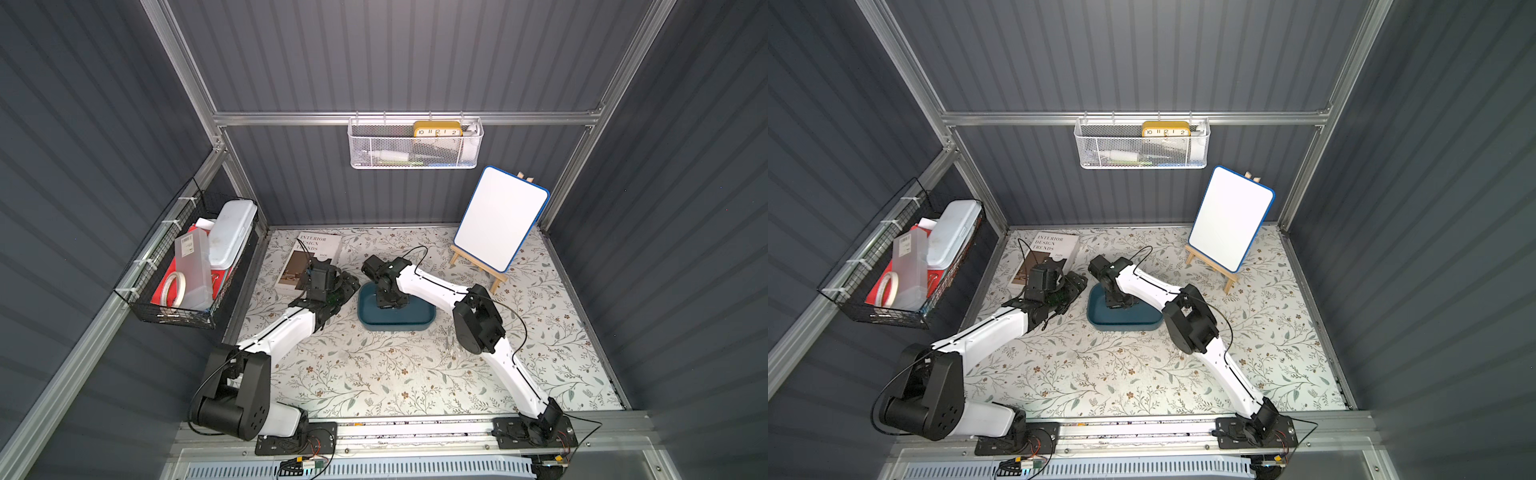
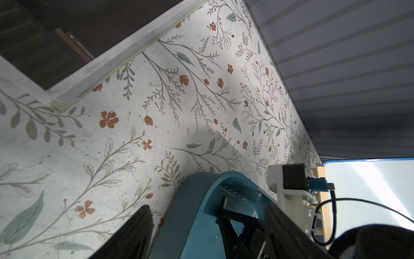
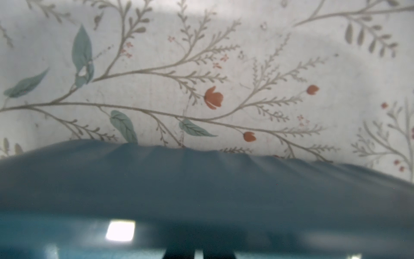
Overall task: Take out the screws from the storage box
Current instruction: Pick up the screw from the storage box.
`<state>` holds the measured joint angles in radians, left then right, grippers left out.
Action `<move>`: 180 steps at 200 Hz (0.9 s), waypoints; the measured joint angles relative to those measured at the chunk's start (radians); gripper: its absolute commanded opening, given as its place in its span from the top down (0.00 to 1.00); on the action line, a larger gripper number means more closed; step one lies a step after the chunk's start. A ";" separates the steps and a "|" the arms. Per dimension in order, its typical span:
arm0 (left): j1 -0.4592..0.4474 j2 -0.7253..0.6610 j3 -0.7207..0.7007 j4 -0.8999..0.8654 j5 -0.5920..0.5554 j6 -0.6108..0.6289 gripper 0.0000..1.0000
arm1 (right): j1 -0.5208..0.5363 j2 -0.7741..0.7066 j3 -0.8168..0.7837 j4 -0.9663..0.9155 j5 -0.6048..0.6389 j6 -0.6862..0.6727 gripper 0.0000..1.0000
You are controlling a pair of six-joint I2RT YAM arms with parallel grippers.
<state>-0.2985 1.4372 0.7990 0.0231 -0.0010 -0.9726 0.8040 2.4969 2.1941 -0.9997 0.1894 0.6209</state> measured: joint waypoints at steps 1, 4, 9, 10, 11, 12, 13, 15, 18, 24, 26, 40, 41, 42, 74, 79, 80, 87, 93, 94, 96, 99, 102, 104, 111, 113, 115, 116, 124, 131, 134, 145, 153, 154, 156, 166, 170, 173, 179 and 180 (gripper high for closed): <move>0.000 0.000 0.000 0.000 0.000 0.000 0.19 | 0.000 0.000 0.000 0.000 0.000 -0.002 0.98; 0.000 0.000 0.000 0.000 0.000 0.000 0.19 | 0.000 0.000 0.000 0.000 0.001 0.004 0.99; 0.000 0.000 0.000 0.000 0.000 0.000 0.19 | 0.000 0.000 0.001 -0.002 0.003 0.001 1.00; 0.000 0.000 0.000 0.000 0.000 0.000 0.19 | 0.000 0.000 0.001 -0.002 0.003 0.002 1.00; 0.000 0.000 0.000 0.000 0.000 0.000 0.19 | 0.000 0.000 0.001 -0.002 0.003 0.000 1.00; 0.000 0.000 0.000 0.000 0.000 0.000 0.19 | 0.000 0.000 0.001 -0.002 0.003 -0.003 1.00; 0.000 0.000 0.000 0.000 0.000 0.000 0.19 | 0.000 0.000 0.001 -0.002 0.004 -0.007 1.00; 0.000 0.000 0.000 0.000 0.000 0.000 0.19 | 0.000 0.000 0.001 -0.002 0.004 -0.005 1.00; 0.000 0.000 0.000 0.000 0.000 0.000 0.19 | 0.000 0.000 0.001 -0.002 0.005 -0.005 1.00; 0.000 0.000 0.000 0.000 0.000 0.000 0.19 | 0.000 0.000 0.001 -0.003 0.006 -0.008 1.00; 0.000 0.000 0.000 0.000 0.000 0.000 0.19 | 0.000 0.000 0.001 -0.003 0.006 -0.008 1.00; 0.000 0.000 0.000 0.000 0.000 0.000 0.19 | -0.001 0.000 0.001 -0.003 0.006 -0.010 1.00; 0.000 0.000 0.000 0.000 0.000 0.000 0.19 | -0.001 0.000 0.001 -0.003 0.006 -0.010 1.00; 0.000 0.000 0.000 0.000 0.000 0.000 0.19 | -0.001 0.000 0.001 -0.003 0.006 -0.010 1.00; 0.000 0.000 0.000 0.001 0.000 0.000 0.19 | -0.007 -0.011 -0.008 -0.003 0.006 -0.013 1.00; 0.000 0.000 0.000 0.001 0.000 0.000 0.19 | -0.009 -0.014 -0.012 -0.003 0.005 -0.014 1.00; 0.000 0.000 0.000 0.001 0.000 0.000 0.19 | -0.010 -0.016 -0.014 -0.003 0.006 -0.014 1.00; 0.000 0.000 0.000 0.001 0.001 0.000 0.19 | -0.014 -0.020 -0.019 -0.006 0.006 -0.014 1.00; 0.000 0.000 0.000 0.002 0.001 0.000 0.19 | -0.018 -0.026 -0.027 -0.008 0.006 -0.014 1.00; 0.000 0.000 0.000 0.002 0.001 0.001 0.19 | -0.019 -0.027 -0.029 -0.008 0.006 -0.014 1.00; 0.000 0.000 0.000 0.002 0.001 0.001 0.19 | -0.020 -0.029 -0.032 -0.010 0.006 -0.014 1.00; 0.000 0.001 0.000 0.003 0.002 0.001 0.19 | -0.023 -0.033 -0.038 -0.011 0.006 -0.013 1.00; 0.000 0.002 0.000 0.005 0.002 0.001 0.19 | -0.025 -0.037 -0.044 -0.012 0.006 -0.013 1.00; 0.000 0.002 0.000 0.006 0.003 0.001 0.19 | -0.026 -0.039 -0.047 -0.012 0.006 -0.014 1.00; 0.000 0.005 0.000 0.008 0.005 0.001 0.19 | -0.033 -0.052 -0.065 -0.012 0.006 -0.014 1.00; 0.000 0.006 0.000 0.009 0.005 0.002 0.19 | -0.034 -0.055 -0.068 -0.012 0.006 -0.014 1.00; 0.000 0.007 0.000 0.010 0.005 0.002 0.19 | -0.037 -0.059 -0.074 -0.012 0.006 -0.014 1.00; 0.000 0.007 0.000 0.010 0.006 0.002 0.19 | -0.037 -0.060 -0.076 -0.012 0.006 -0.014 1.00; 0.000 0.012 0.000 0.011 0.008 0.004 0.19 | -0.042 -0.074 -0.090 -0.012 0.006 -0.014 1.00; 0.000 0.016 0.000 0.013 0.009 0.005 0.19 | -0.047 -0.086 -0.100 -0.012 0.006 -0.014 1.00; 0.000 0.016 0.000 0.013 0.009 0.006 0.19 | -0.048 -0.091 -0.103 -0.011 0.006 -0.014 1.00; 0.000 0.019 0.000 0.014 0.010 0.009 0.19 | -0.053 -0.106 -0.108 -0.011 0.006 -0.014 1.00; 0.000 0.019 0.000 0.014 0.010 0.012 0.19 | -0.055 -0.116 -0.111 -0.009 0.006 -0.013 1.00; 0.000 0.020 0.000 0.014 0.010 0.012 0.19 | -0.055 -0.117 -0.111 -0.009 0.006 -0.013 1.00; 0.000 0.020 0.000 0.014 0.010 0.013 0.19 | -0.055 -0.120 -0.112 -0.009 0.006 -0.013 1.00; 0.000 0.020 0.000 0.015 0.010 0.016 0.19 | -0.055 -0.127 -0.114 -0.008 0.006 -0.013 1.00; 0.000 0.020 0.000 0.015 0.011 0.017 0.19 | -0.054 -0.129 -0.115 -0.006 0.006 -0.013 1.00; 0.000 0.020 0.000 0.015 0.011 0.019 0.19 | -0.054 -0.131 -0.116 -0.006 0.005 -0.013 1.00; 0.000 0.021 0.000 0.016 0.012 0.021 0.19 | -0.054 -0.133 -0.120 -0.003 0.005 -0.013 1.00; 0.000 0.021 0.000 0.016 0.012 0.022 0.19 | -0.054 -0.133 -0.121 -0.002 0.005 -0.013 1.00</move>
<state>-0.2985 1.4582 0.7994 0.0395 0.0113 -0.9508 0.7502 2.3638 2.0731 -1.0019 0.1944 0.6079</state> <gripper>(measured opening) 0.814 0.065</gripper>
